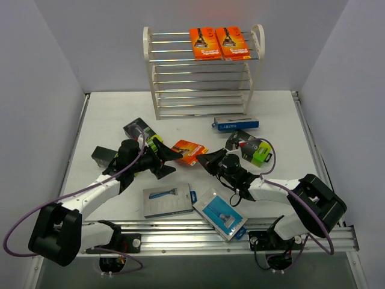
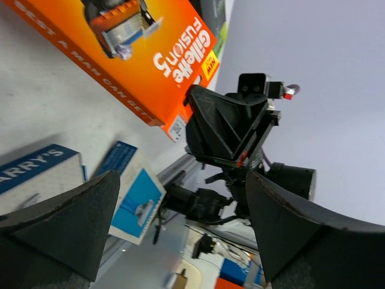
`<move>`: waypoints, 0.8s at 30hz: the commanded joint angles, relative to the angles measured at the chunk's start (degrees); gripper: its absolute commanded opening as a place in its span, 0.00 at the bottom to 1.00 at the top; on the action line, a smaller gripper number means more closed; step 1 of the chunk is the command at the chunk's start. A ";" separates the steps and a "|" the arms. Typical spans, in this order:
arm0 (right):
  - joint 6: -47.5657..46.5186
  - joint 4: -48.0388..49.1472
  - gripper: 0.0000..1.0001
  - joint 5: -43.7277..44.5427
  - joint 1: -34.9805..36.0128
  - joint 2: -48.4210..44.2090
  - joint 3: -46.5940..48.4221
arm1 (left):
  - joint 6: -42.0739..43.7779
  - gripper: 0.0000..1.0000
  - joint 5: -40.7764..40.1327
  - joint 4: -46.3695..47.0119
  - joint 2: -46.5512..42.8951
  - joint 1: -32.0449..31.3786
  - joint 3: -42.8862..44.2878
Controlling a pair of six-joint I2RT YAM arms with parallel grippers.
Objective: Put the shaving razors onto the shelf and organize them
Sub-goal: Pass the shaving razor from the right arm to the left
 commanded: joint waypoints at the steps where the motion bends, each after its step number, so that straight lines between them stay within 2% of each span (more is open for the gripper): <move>1: -3.26 8.06 0.00 1.20 0.78 -1.19 -0.66 | -10.30 0.94 1.93 12.11 0.73 -2.32 -1.08; 10: -3.35 16.33 0.00 0.14 1.22 1.72 -4.00 | -13.22 0.94 -2.45 16.06 4.95 -6.19 -2.84; 14: -4.14 16.69 0.00 0.32 1.66 1.81 -4.53 | -16.29 0.94 -3.43 19.67 6.70 -6.81 -4.60; 24: -4.84 17.39 0.00 0.06 1.84 1.37 -5.50 | -19.46 0.94 -7.47 19.67 10.04 -8.39 -5.83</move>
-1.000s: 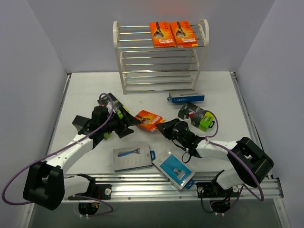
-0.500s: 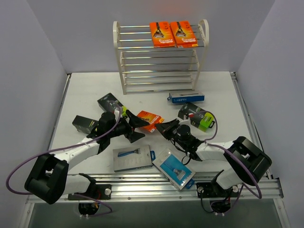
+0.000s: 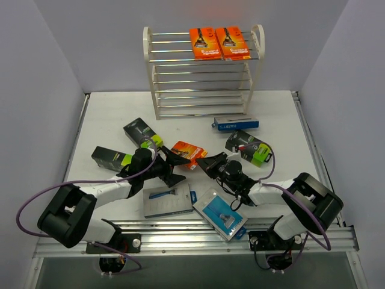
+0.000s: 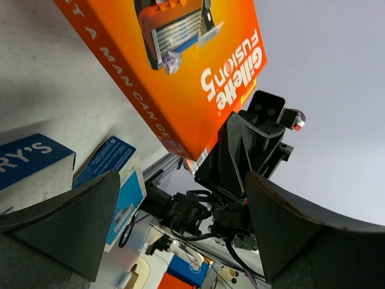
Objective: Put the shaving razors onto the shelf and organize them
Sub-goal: Pass the shaving razor from the right arm to the left
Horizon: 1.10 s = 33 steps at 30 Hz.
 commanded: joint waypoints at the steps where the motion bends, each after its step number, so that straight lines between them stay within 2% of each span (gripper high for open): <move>1: -1.26 4.19 0.00 0.18 0.55 -0.54 0.10 | -1.72 0.94 -2.45 4.42 1.54 -0.26 0.33; 11: -2.58 4.19 0.00 -2.10 0.99 -1.33 -0.52 | -2.59 0.94 -3.58 9.87 9.01 -0.70 2.00; 24: -1.52 6.48 0.00 -5.35 1.43 -2.90 -3.86 | -2.33 1.00 -8.50 9.17 8.84 -0.70 4.29; 27: -0.65 6.30 0.00 -5.44 1.43 -3.52 -4.47 | -1.54 0.87 -9.30 9.08 8.32 -0.70 4.38; 33: 2.07 4.81 0.00 -5.70 1.43 -4.49 -4.83 | 1.00 0.73 -11.49 5.75 5.77 -0.61 4.47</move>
